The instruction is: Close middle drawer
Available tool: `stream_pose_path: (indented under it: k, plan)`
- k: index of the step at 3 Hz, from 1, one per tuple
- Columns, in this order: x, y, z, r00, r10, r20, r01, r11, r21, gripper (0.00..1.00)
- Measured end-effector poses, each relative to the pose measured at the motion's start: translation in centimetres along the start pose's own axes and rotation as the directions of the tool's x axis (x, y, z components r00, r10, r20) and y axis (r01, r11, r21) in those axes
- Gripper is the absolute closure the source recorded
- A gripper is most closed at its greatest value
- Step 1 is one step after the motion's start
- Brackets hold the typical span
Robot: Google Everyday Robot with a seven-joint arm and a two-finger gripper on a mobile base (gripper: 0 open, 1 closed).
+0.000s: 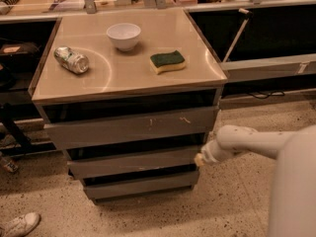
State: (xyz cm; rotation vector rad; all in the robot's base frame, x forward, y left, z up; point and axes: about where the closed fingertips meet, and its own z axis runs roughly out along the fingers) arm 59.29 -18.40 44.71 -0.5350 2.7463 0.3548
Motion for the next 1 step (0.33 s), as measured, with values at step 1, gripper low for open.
stream_pose_path:
  k: [1]
  plan:
    - [2.63,0.83,-2.23,0.999,-0.002,-0.046,0.002,1.0000,0.005,0.82]
